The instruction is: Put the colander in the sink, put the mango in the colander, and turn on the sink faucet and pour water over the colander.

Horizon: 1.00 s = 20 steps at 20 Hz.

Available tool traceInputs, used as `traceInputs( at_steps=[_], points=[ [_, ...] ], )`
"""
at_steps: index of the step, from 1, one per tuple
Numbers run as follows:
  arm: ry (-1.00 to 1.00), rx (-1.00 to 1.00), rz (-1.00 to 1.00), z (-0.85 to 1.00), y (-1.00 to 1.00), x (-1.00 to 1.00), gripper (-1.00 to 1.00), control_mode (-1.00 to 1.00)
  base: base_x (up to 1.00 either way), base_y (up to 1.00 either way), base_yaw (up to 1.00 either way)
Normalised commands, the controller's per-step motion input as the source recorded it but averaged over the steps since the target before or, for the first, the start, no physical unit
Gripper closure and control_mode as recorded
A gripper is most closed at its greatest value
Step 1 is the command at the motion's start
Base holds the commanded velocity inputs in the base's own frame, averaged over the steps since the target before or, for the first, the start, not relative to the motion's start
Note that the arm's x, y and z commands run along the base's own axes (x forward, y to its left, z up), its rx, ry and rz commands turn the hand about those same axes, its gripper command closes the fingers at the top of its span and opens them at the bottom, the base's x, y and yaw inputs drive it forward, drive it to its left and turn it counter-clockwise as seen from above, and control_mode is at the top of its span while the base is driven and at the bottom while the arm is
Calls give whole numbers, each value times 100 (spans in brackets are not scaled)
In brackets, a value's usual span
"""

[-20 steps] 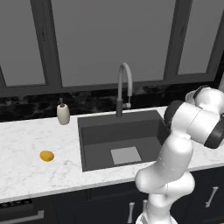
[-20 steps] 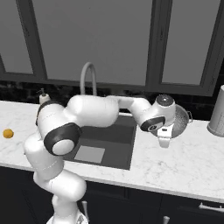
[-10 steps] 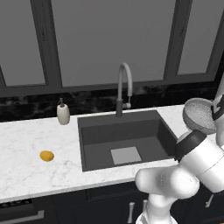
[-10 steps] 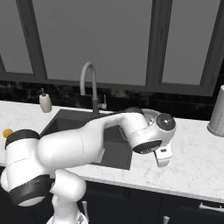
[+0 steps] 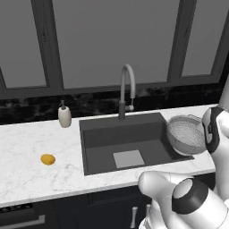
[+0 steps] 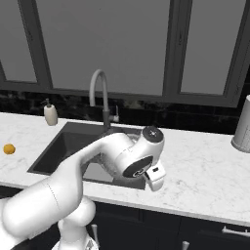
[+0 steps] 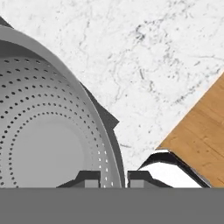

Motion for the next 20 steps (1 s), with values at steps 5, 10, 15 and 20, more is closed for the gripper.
traceInputs(
  at_steps=[5,10,15,20],
  points=[
    [2,12,25,0,21,1,100,-100,0,0,0],
    [-19,24,29,0,0,24,100,-100,0,0,0],
    [-7,23,22,2,6,45,100,-100,0,0,0],
    [5,13,5,8,26,57,100,-100,0,0,0]
  ],
)
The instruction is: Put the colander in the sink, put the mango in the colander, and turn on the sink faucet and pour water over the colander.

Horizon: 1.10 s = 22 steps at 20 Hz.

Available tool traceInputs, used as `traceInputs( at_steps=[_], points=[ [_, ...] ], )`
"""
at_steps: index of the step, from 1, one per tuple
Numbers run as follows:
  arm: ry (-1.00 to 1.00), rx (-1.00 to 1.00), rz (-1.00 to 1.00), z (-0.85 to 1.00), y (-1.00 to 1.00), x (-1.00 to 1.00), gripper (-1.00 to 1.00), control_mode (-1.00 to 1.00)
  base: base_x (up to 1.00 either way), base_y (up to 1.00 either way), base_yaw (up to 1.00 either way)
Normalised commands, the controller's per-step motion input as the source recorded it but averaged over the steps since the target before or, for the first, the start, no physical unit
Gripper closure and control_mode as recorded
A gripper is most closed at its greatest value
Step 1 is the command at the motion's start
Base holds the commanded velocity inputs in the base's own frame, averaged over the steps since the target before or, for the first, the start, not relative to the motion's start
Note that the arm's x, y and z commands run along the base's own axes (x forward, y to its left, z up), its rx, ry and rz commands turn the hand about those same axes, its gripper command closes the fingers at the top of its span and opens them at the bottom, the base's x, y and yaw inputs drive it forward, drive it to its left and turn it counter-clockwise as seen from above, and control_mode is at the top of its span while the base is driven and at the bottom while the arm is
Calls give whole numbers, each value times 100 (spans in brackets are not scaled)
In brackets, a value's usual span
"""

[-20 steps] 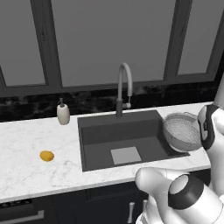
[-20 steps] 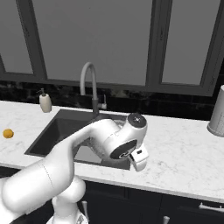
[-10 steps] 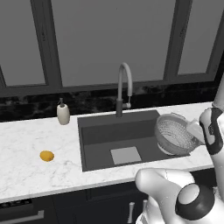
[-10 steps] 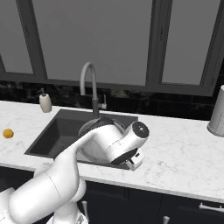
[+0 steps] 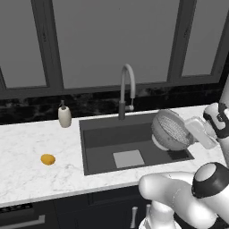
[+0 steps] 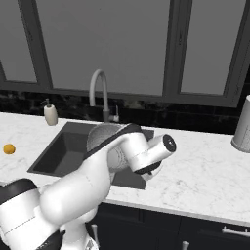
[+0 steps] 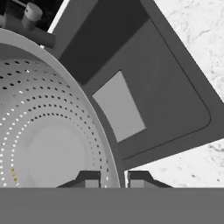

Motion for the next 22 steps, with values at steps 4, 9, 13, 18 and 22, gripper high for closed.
traceInputs(
  at_steps=[4,9,13,18,22],
  points=[
    [10,1,0,-1,47,41,100,-100,0,0,0],
    [3,-12,0,-28,64,19,100,-100,0,0,0],
    [0,-16,0,-38,54,7,100,-100,0,0,0],
    [0,-12,0,-26,32,15,100,-100,0,0,0],
    [2,-8,0,-21,11,36,100,-100,0,0,0]
  ],
)
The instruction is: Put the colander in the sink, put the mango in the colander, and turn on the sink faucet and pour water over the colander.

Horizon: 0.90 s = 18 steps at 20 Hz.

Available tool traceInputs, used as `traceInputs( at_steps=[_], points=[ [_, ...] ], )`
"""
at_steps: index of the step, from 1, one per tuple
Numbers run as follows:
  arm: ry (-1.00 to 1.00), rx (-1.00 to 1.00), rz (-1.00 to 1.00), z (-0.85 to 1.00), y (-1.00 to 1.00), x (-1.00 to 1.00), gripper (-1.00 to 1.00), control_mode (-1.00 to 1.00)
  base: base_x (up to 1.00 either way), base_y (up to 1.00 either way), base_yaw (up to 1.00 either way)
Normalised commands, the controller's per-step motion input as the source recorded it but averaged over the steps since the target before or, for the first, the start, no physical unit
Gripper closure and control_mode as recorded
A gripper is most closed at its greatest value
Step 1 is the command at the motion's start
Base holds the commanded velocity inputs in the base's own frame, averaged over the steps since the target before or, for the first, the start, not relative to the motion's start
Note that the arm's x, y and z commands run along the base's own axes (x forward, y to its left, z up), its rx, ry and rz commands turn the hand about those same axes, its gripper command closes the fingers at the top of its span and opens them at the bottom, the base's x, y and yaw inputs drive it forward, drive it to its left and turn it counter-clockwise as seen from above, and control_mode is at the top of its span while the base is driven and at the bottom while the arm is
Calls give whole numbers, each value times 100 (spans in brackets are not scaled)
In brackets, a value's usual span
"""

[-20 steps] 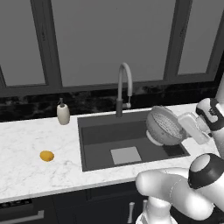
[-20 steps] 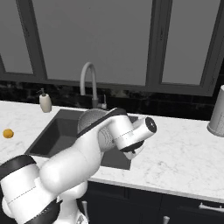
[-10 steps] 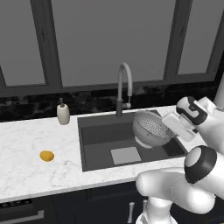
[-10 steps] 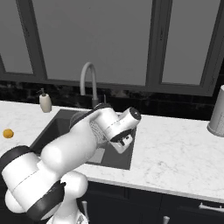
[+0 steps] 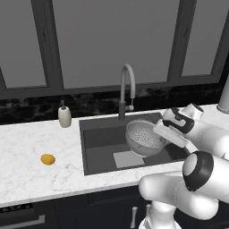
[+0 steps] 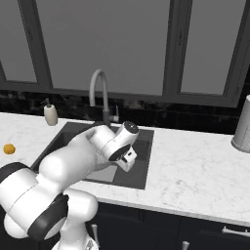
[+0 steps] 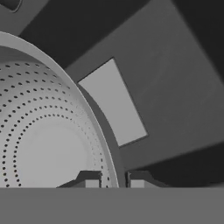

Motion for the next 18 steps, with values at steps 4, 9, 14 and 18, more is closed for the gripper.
traceInputs(
  at_steps=[4,9,14,18],
  points=[
    [10,-2,0,-22,-1,43,100,-100,0,0,0],
    [13,0,4,-21,-17,42,100,-100,0,0,0],
    [7,0,3,-26,-5,46,100,-100,0,0,0],
    [-5,0,0,-35,1,51,100,-100,0,0,0]
  ],
)
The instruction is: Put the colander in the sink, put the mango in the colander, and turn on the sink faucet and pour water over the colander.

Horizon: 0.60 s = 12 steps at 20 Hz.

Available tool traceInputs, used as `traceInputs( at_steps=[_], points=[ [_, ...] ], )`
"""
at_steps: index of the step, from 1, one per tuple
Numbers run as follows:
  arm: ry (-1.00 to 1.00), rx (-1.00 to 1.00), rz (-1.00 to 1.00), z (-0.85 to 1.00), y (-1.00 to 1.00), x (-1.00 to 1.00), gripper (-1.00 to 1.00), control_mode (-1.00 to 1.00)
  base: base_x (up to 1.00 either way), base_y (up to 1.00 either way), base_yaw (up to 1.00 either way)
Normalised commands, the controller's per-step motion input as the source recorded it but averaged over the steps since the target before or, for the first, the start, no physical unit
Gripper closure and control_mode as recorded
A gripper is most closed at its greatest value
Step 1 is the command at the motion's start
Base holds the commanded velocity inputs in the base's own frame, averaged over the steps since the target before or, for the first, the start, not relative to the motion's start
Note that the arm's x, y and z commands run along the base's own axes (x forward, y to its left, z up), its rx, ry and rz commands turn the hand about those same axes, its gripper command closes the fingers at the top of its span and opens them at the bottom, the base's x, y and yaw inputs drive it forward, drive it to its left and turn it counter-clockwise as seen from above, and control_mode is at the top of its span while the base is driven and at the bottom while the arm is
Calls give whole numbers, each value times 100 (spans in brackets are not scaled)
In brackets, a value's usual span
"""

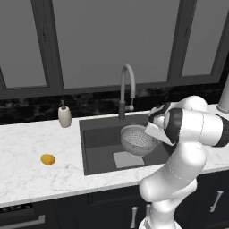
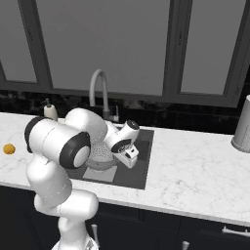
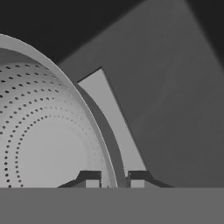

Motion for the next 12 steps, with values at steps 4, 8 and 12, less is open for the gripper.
traceInputs(
  at_steps=[4,8,12],
  points=[
    [-2,-1,0,-40,0,46,100,-100,0,0,0],
    [-1,-3,0,-43,1,35,100,-100,0,0,0],
    [0,-2,0,-32,0,41,100,-100,0,0,0]
  ],
)
